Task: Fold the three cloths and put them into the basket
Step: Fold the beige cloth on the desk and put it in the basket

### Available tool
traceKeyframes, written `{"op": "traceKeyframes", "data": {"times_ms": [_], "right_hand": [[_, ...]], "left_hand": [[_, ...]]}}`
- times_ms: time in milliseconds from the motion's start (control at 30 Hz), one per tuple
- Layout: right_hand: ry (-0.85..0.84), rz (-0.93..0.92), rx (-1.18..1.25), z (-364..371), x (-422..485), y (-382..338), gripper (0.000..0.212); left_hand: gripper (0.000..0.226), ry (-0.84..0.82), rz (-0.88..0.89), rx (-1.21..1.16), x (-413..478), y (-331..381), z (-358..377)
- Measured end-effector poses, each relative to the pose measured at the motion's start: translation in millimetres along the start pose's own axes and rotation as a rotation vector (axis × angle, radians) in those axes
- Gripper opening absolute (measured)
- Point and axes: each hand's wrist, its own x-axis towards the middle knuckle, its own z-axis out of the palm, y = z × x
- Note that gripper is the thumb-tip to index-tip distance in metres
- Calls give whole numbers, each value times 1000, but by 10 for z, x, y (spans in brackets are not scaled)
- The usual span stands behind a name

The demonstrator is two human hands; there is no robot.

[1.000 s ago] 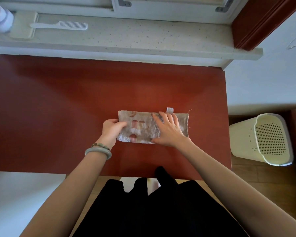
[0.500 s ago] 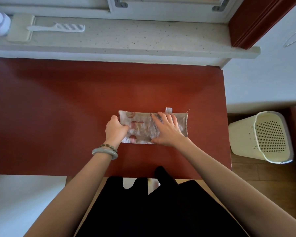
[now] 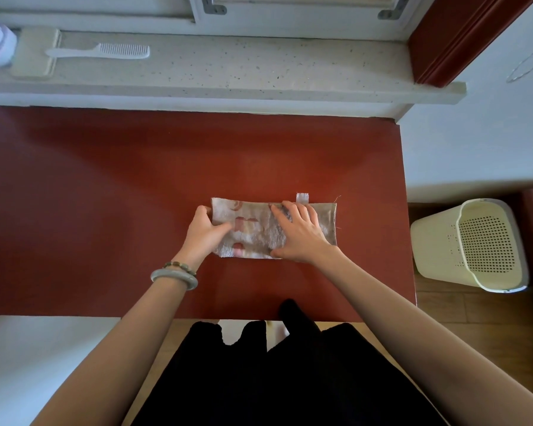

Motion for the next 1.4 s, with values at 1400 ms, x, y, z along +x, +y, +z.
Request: {"op": "traceKeyframes", "data": {"times_ms": [1400], "right_hand": [[103,14,61,-29,-225,50,90]], "left_hand": [[67,-179,471,336,-636,244,-394]]}}
